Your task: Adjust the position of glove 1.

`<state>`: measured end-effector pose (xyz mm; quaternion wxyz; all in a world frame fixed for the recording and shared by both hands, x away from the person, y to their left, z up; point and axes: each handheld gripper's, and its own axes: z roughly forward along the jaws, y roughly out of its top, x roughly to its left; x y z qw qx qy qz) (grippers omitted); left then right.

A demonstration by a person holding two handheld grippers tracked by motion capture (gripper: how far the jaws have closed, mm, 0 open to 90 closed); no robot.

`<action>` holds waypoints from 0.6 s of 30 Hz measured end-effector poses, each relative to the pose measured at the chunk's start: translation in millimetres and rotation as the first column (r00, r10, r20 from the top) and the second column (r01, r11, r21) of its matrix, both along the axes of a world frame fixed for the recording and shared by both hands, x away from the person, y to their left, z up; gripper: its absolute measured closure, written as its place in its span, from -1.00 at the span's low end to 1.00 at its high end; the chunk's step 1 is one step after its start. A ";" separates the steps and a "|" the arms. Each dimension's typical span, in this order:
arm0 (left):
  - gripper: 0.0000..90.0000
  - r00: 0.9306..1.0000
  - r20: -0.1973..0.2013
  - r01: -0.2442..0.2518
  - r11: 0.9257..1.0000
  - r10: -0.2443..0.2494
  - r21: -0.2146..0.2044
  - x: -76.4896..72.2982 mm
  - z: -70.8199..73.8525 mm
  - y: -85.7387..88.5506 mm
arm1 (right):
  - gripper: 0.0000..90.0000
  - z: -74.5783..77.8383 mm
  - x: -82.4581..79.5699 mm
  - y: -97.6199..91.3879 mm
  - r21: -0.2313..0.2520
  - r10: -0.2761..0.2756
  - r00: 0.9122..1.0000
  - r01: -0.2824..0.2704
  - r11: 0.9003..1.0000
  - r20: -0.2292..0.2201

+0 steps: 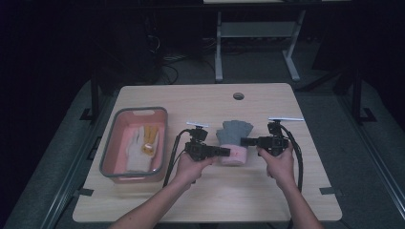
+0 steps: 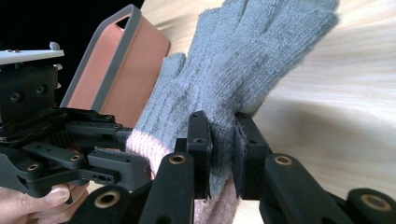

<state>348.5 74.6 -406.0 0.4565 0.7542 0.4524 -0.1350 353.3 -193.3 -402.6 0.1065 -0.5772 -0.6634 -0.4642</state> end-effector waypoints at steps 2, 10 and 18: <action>0.45 1.000 0.002 -0.005 1.000 0.005 -0.002 -0.3 1.7 3.5 | 0.75 1.9 0.6 3.2 0.002 0.006 1.000 -0.006 1.000 0.006; 0.46 1.000 0.016 -0.021 1.000 0.022 -0.012 -1.4 9.9 17.0 | 0.75 9.1 4.9 15.3 0.014 0.023 1.000 -0.024 1.000 0.018; 0.46 0.999 0.027 -0.035 0.999 0.035 -0.003 -3.7 15.7 28.9 | 0.75 14.5 10.0 28.6 0.013 0.046 0.999 -0.046 0.999 0.020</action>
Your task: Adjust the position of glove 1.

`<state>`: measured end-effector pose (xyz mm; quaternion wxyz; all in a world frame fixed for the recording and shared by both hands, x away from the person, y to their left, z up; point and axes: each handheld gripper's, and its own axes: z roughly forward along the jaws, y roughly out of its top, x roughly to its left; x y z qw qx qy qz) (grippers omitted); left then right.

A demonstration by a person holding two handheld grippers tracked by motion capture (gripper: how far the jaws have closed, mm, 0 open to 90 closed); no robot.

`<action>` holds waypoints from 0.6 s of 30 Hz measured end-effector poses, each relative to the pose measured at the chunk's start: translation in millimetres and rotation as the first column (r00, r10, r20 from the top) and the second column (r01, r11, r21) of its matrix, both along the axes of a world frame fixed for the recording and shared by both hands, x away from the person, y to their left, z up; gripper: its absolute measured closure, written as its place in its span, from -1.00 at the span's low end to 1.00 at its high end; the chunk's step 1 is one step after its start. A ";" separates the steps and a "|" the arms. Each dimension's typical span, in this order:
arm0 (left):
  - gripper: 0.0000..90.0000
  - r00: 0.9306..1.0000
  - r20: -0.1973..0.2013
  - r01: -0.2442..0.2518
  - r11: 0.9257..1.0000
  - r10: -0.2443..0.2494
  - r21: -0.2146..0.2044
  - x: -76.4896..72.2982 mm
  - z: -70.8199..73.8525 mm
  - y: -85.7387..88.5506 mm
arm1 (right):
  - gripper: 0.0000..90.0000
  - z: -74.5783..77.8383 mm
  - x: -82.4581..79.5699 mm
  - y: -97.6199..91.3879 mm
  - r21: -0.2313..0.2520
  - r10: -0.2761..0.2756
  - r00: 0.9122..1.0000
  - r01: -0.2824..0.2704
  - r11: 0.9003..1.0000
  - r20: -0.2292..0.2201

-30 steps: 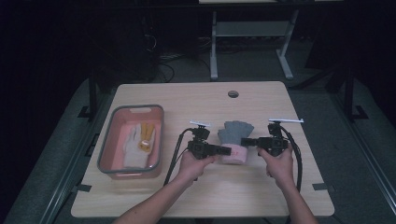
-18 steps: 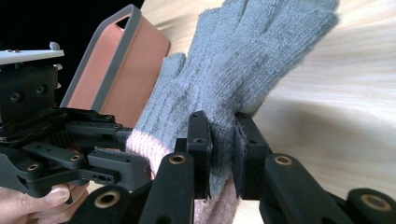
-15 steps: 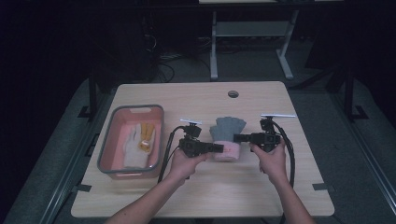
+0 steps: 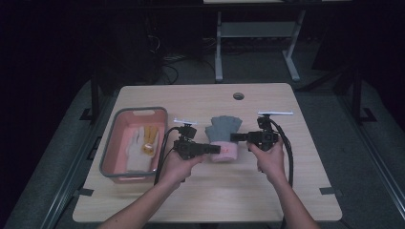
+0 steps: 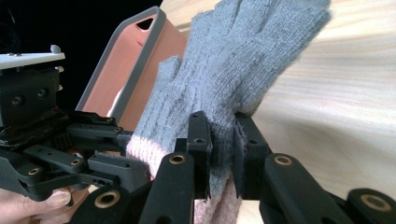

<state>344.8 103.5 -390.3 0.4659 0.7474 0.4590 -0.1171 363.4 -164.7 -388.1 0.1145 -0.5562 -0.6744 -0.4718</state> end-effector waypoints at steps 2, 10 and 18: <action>0.46 1.000 0.003 -0.002 1.000 0.002 0.001 0.2 1.5 4.1 | 0.75 2.0 1.3 3.9 0.000 0.003 1.000 -0.003 1.000 0.003; 0.47 1.000 0.014 -0.019 1.000 0.018 0.002 -0.5 7.2 19.9 | 0.75 7.3 5.7 18.9 0.006 0.028 1.000 -0.028 1.000 0.008; 0.47 0.999 0.022 -0.038 0.999 0.038 -0.007 -0.2 11.6 35.4 | 0.75 13.8 12.0 34.0 0.016 0.049 0.999 -0.049 0.999 0.016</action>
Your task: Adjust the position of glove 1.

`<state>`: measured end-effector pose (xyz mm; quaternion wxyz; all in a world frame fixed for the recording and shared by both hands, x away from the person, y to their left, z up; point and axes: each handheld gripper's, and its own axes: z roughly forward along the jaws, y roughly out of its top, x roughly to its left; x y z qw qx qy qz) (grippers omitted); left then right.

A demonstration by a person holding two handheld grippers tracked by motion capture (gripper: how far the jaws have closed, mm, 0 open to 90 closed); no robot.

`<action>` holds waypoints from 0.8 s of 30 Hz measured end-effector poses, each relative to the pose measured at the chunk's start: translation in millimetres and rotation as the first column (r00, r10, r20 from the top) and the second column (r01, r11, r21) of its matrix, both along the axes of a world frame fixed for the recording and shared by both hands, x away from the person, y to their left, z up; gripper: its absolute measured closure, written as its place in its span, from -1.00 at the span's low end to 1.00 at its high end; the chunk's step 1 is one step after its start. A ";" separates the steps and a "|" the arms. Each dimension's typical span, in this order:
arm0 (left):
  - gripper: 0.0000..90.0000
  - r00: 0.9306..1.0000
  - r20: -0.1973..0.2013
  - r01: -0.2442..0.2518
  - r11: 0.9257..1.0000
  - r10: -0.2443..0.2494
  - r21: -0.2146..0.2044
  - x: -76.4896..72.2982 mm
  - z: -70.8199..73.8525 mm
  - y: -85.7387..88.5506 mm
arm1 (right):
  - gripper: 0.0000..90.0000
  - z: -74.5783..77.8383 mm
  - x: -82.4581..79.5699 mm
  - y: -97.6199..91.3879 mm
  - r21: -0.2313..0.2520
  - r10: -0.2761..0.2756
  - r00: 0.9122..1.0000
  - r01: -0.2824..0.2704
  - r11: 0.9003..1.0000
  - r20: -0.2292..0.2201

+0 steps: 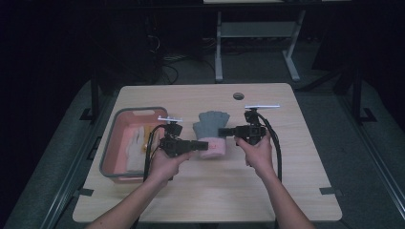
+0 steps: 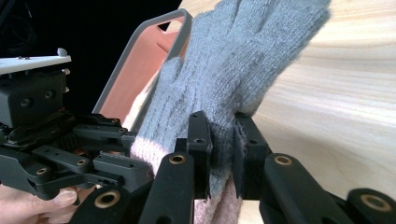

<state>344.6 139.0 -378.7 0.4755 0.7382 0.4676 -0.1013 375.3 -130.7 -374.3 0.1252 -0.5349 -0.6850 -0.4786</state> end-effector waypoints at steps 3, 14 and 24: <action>0.47 1.000 0.006 -0.004 1.000 0.004 0.001 0.2 1.5 5.1 | 0.75 1.4 1.8 5.1 0.005 0.004 1.000 -0.004 1.000 -0.004; 0.47 1.000 0.012 -0.020 1.000 0.020 -0.007 -1.0 4.9 18.0 | 0.75 5.4 6.1 17.9 0.015 0.025 1.000 -0.025 1.000 -0.005; 0.47 0.999 0.020 -0.027 1.000 0.027 -0.011 -3.2 10.9 28.2 | 0.75 13.1 8.1 28.1 0.004 0.042 0.999 -0.042 0.999 0.006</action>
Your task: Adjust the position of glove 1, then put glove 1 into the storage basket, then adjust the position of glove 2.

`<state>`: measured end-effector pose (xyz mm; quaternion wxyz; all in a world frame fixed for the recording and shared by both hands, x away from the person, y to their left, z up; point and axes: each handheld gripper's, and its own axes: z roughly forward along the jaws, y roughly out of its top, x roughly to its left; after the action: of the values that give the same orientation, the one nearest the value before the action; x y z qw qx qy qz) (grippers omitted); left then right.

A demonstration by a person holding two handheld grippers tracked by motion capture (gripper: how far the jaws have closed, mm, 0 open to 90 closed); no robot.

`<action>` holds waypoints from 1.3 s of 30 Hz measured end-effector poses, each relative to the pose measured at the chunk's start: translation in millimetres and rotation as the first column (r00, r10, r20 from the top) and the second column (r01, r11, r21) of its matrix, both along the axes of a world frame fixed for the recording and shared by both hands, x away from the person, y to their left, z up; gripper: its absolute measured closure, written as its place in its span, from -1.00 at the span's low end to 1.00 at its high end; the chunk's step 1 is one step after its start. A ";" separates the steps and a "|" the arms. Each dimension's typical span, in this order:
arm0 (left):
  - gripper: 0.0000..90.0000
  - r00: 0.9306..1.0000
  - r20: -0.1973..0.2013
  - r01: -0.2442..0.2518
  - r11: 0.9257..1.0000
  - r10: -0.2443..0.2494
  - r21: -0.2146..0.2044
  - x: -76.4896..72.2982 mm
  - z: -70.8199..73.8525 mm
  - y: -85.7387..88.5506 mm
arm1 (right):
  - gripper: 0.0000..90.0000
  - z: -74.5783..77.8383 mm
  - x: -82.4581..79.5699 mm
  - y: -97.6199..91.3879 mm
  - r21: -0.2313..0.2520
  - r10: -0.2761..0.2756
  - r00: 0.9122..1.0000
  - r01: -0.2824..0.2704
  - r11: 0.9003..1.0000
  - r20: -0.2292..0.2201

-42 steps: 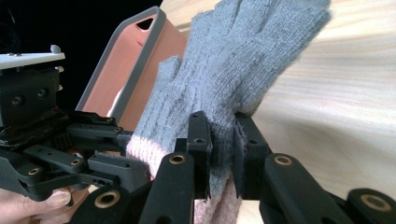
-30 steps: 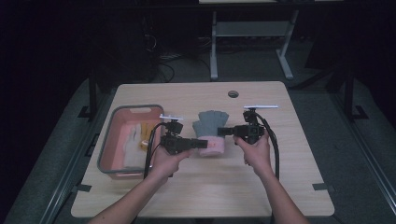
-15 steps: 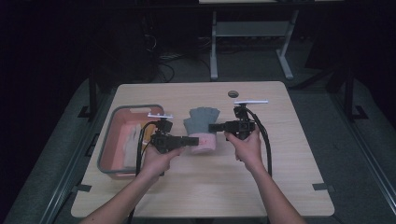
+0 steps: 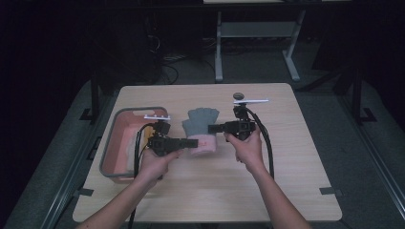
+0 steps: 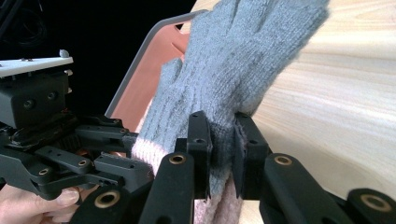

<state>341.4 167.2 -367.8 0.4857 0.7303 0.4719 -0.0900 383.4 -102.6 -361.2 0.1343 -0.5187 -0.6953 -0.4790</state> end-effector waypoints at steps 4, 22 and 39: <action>0.47 1.000 0.002 -0.009 1.000 0.009 -0.003 -0.8 2.2 5.9 | 0.75 1.9 1.0 5.2 0.007 0.006 1.000 -0.006 1.000 0.002; 0.47 0.999 0.014 -0.045 0.999 0.045 -0.002 -4.0 11.8 32.0 | 0.75 10.5 6.2 32.5 -0.001 0.045 0.999 -0.045 0.999 0.019; 0.48 0.997 0.021 -0.069 0.998 0.069 -0.009 -4.6 19.0 50.7 | 0.75 19.2 12.3 52.0 0.002 0.064 0.997 -0.064 0.998 0.032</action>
<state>336.8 217.9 -348.8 0.4966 0.7123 0.4913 -0.0673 395.7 -50.5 -342.0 0.1393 -0.4883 -0.7130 -0.4835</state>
